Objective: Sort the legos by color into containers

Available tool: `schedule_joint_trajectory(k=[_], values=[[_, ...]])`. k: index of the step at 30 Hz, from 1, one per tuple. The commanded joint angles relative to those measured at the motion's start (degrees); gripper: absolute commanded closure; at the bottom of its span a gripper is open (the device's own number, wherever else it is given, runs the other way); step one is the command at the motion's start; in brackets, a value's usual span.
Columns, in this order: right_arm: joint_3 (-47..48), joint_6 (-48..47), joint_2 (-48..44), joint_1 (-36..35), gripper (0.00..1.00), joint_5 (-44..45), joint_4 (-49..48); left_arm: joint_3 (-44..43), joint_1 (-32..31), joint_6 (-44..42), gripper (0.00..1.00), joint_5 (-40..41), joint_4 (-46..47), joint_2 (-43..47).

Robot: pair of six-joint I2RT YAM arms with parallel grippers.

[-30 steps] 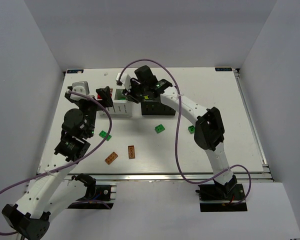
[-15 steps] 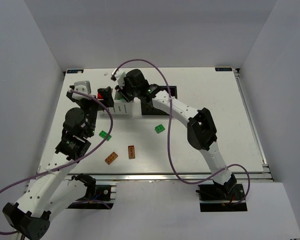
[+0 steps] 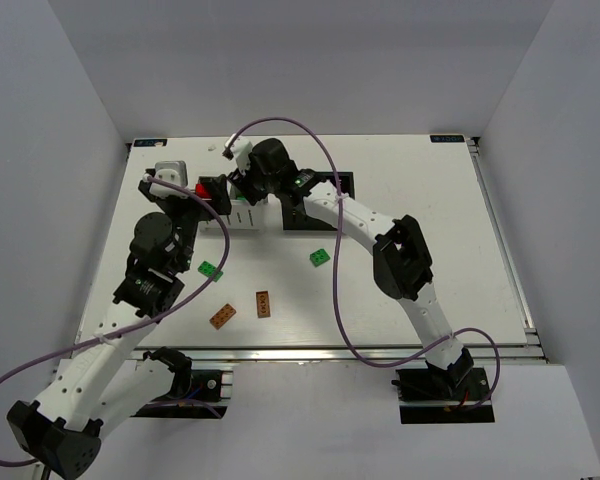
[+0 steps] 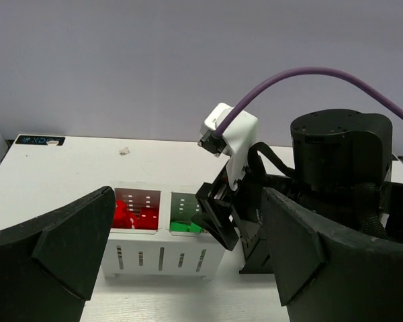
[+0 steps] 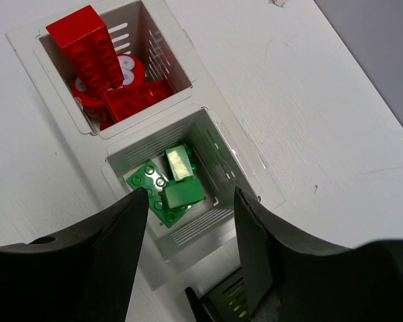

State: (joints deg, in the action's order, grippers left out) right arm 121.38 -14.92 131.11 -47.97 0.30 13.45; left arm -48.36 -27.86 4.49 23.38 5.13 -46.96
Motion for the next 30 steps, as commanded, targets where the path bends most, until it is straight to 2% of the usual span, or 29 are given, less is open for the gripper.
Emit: schedule_joint_trajectory(k=[1, 5, 8, 12, 13, 14, 15, 16, 17, 18, 19, 20, 21, 24, 26, 28, 29, 30], values=[[0.26, 0.68, -2.17, -0.02, 0.4, 0.32, -1.5, -0.42, 0.26, -0.27, 0.02, -1.67, -0.47, -0.5], [-0.26, 0.77, -5.24, 0.06, 0.42, 1.37, -0.62, -0.25, 0.26, 1.38, 0.02, -1.41, -0.29, -0.76], [-5.96, 3.21, -12.17, 1.03, 0.42, 2.17, -2.28, -0.25, 0.7, 4.55, 0.04, -0.7, -1.08, -1.55], [-22.2, 6.21, -29.65, 4.36, 0.48, 0.32, -7.64, -1.12, 1.4, 7.11, 0.11, -1.57, -2.4, -3.31], [-29.55, 6.83, -32.73, 5.15, 0.49, 0.32, -8.96, -1.3, 1.75, 7.54, 0.14, -2.01, -2.66, -3.66], [-33.28, 7.09, -39.46, 7.16, 0.52, -4.29, -8.88, -1.47, 2.28, 8.42, 0.16, -2.54, -2.93, -4.54], [-37.06, 6.75, -43.27, 8.31, 0.53, -7.3, -8.71, -1.65, 2.45, 8.86, 0.24, -2.98, -3.02, -4.98], [-45.1, 6.22, -46.7, 9.72, 0.54, -10.63, -9.05, -1.91, 2.72, 10.17, 0.32, -4.12, -3.54, -5.59], [-49.36, 5.52, -54.04, 10.08, 0.55, -12.06, -9.32, -2.26, 3.42, 11.14, 0.48, -4.74, -4.15, -7.25], [-53.49, 3.08, -57.94, 10.52, 0.54, -14.6, -9.5, -2.88, 3.86, 12.2, 0.75, -5.27, -4.77, -8.23], [-62.23, 2.01, -61.55, 11.74, 0.53, -17.14, -11.06, -3.14, 4.3, 13.95, 0.82, -6.84, -4.77, -9.28], [-65.97, 1.39, -68.37, 12.28, 0.53, -20.56, -11.95, -3.49, 4.82, 14.57, 0.88, -7.37, -6.6, -11.55], [-68.8, -0.88, -71.23, 12.8, 0.53, -21.55, -12.22, -4.54, 5.0, 15.36, 0.94, -7.55, -7.4, -12.79], [-73.83, -3.62, -76.26, 13.69, 0.5, -22.71, -7.93, -6.74, 6.41, 19.93, 0.92, -7.3, -12.66, -18.58], [-74.19, -4.94, -76.09, 14.21, 0.44, -23.06, -4.25, -9.2, 7.2, 25.64, 0.69, -5.02, -18.46, -21.49], [-73.66, -5.21, -75.39, 14.48, 0.35, -23.23, -2.91, -11.22, 7.47, 30.28, 0.38, -2.91, -25.65, -25.36], [-72.53, -5.12, -74.86, 14.48, 0.17, -23.32, -1.86, -11.23, 7.81, 31.01, 0.34, -2.38, -27.17, -26.33], [-72.17, -4.95, -74.51, 14.48, 0.11, -23.06, -1.76, -11.06, 7.99, 31.89, 0.24, -1.59, -29.01, -27.12]])
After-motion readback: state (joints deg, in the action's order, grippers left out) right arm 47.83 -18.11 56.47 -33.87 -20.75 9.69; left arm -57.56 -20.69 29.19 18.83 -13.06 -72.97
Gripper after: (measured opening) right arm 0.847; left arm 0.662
